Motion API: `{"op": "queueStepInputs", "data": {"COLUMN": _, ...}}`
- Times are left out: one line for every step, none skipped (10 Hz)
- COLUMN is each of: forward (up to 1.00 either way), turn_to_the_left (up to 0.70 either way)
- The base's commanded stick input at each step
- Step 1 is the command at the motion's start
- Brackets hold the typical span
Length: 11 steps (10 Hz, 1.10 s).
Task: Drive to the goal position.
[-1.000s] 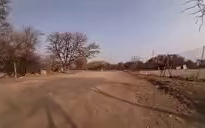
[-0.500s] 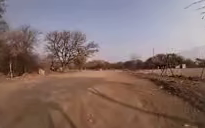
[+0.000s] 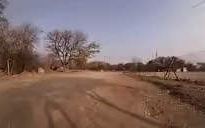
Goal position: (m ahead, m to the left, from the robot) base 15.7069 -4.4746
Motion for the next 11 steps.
{"op": "queueStepInputs", "data": {"forward": 0.70, "turn_to_the_left": 0.00}}
{"op": "queueStepInputs", "data": {"forward": 0.70, "turn_to_the_left": 0.00}}
{"op": "queueStepInputs", "data": {"forward": 0.70, "turn_to_the_left": 0.00}}
{"op": "queueStepInputs", "data": {"forward": 0.70, "turn_to_the_left": 0.00}}
{"op": "queueStepInputs", "data": {"forward": 0.70, "turn_to_the_left": -0.01}}
{"op": "queueStepInputs", "data": {"forward": 0.70, "turn_to_the_left": -0.18}}
{"op": "queueStepInputs", "data": {"forward": 0.70, "turn_to_the_left": -0.35}}
{"op": "queueStepInputs", "data": {"forward": 0.70, "turn_to_the_left": -0.29}}
{"op": "queueStepInputs", "data": {"forward": 0.70, "turn_to_the_left": -0.23}}
{"op": "queueStepInputs", "data": {"forward": 0.70, "turn_to_the_left": 0.00}}
{"op": "queueStepInputs", "data": {"forward": 0.70, "turn_to_the_left": 0.00}}
